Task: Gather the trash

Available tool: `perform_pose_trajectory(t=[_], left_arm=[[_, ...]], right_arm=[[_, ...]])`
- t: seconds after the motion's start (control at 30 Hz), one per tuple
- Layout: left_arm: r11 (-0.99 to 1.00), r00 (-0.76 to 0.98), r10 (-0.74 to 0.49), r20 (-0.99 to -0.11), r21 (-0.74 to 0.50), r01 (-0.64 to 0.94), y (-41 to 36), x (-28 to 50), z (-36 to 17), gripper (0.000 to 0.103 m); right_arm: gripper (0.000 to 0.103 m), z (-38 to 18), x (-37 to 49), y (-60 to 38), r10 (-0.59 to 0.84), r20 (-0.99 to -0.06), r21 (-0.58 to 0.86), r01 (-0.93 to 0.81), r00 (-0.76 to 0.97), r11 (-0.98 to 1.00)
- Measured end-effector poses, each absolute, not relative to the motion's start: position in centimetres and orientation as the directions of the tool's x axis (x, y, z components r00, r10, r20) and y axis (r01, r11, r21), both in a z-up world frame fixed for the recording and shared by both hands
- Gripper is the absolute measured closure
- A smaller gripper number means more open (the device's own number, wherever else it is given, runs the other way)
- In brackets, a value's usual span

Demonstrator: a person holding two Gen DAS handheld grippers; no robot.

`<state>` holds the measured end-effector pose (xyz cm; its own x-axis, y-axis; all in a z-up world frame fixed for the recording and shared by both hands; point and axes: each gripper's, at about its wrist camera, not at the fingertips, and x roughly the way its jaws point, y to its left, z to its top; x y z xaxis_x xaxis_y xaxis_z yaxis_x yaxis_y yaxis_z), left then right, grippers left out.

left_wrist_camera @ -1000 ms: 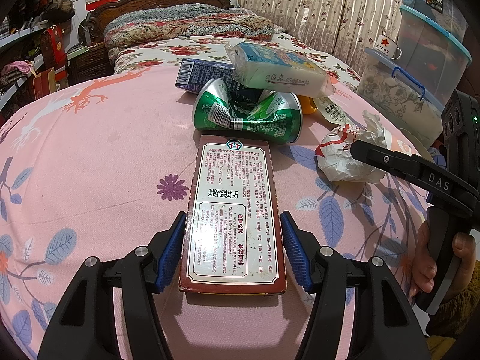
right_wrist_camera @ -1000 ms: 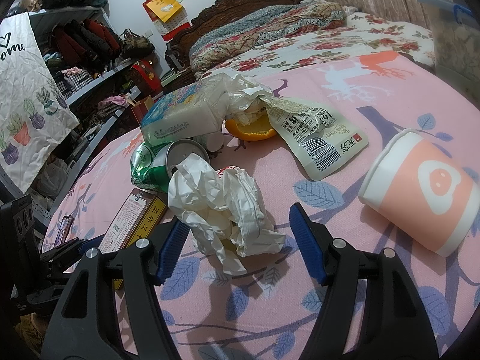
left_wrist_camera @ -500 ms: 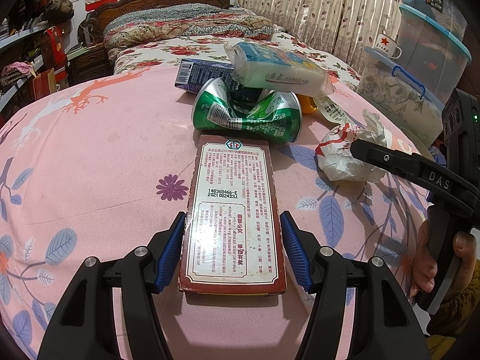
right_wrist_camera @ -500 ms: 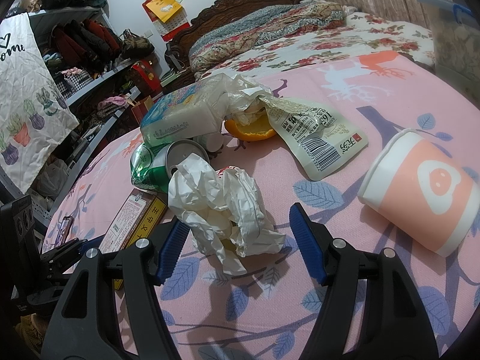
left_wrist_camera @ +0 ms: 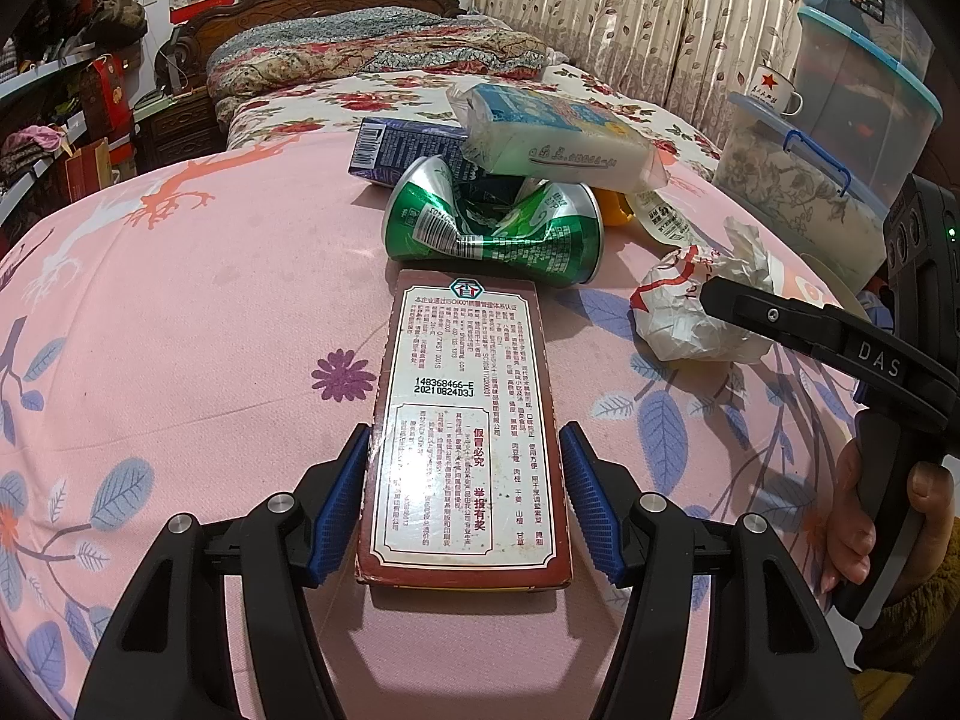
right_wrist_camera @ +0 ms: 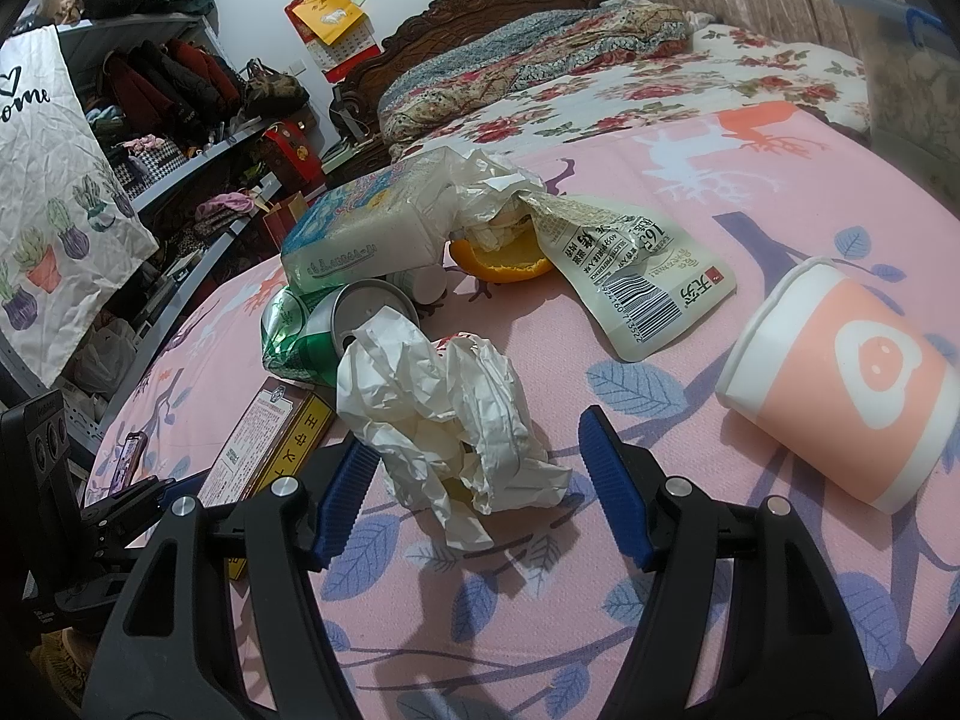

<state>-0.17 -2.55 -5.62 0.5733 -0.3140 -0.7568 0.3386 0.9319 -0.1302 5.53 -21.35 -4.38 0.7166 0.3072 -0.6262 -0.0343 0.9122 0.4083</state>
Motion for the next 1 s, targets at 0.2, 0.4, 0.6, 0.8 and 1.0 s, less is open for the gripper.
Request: perform_pose_trajectory(t=[0.2, 0.4, 0.6, 0.8, 1.0], left_arm=[[0.932, 0.573, -0.314, -0.757, -0.13, 0.339, -2.6, -0.22, -5.64, 0.044], [0.932, 0.573, -0.314, -0.757, -0.13, 0.339, -2.57, -0.18, -5.61, 0.044], [0.932, 0.573, -0.314, -0.757, -0.13, 0.339, -2.61, -0.23, -5.63, 0.044], [0.932, 0.573, -0.313, -0.757, -0.129, 0.339, -2.58, -0.19, -5.6, 0.043], [0.926, 0.566, -0.32, -0.759, -0.126, 0.355, -2.74, -0.14, -5.63, 0.038]], right_arm=[[0.034, -4.38, 5.48, -21.42, 0.307, -0.626, 0.408, -0.034, 0.717, 0.912], [0.034, -4.38, 5.52, -21.39, 0.307, -0.626, 0.409, -0.033, 0.717, 0.912], [0.034, -4.39, 5.55, -21.42, 0.308, -0.626, 0.409, -0.035, 0.717, 0.912], [0.034, -4.39, 5.48, -21.48, 0.307, -0.626, 0.408, -0.034, 0.717, 0.912], [0.034, -4.4, 5.48, -21.5, 0.307, -0.626, 0.408, -0.034, 0.717, 0.912]])
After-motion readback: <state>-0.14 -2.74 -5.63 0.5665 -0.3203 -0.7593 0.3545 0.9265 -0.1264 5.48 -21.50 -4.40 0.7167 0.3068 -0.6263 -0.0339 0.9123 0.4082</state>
